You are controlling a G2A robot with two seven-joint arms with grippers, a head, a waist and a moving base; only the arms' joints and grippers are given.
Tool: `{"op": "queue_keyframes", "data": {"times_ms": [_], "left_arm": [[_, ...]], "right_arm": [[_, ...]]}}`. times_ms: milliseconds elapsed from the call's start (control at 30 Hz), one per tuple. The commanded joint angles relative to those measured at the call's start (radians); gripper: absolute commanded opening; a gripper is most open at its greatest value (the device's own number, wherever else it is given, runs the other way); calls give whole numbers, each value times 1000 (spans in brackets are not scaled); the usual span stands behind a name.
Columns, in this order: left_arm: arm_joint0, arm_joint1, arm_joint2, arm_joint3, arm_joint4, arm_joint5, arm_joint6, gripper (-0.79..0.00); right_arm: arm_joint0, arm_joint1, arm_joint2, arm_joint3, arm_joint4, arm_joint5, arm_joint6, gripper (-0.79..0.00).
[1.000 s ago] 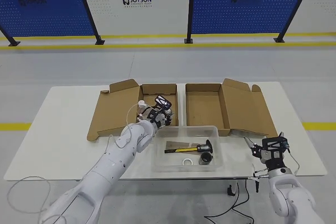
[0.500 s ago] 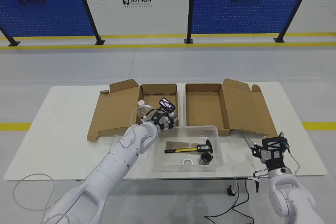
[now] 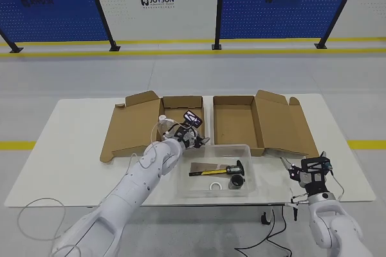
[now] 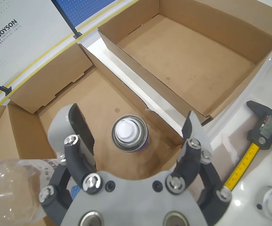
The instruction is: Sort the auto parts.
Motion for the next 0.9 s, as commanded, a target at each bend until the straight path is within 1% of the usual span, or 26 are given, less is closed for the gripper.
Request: {"op": "queue_keyframes", "data": {"times_ms": [0, 167, 233, 333, 400, 533, 700, 867], "left_arm": [[3, 2, -9, -24, 0, -2, 9, 0], [17, 13, -63, -119, -40, -17, 7, 0], [29, 21, -88, -177, -46, -32, -8, 0], [66, 38, -129, -287, -51, -62, -45, 0], [103, 52, -154, -368, -37, -88, -83, 0], [199, 79, -210, -530, -42, -148, -181, 0], [323, 104, -274, -703, -73, -169, -311, 0], [439, 126, -318, -842, -73, -188, -412, 0]], "right_arm": [[0, 0, 0, 0, 0, 0, 0, 0], [0, 0, 0, 0, 0, 0, 0, 0], [0, 0, 0, 0, 0, 0, 0, 0], [0, 0, 0, 0, 0, 0, 0, 0], [0, 0, 0, 0, 0, 0, 0, 0], [0, 0, 0, 0, 0, 0, 0, 0], [0, 0, 0, 0, 0, 0, 0, 0], [0, 0, 0, 0, 0, 0, 0, 0]]}}
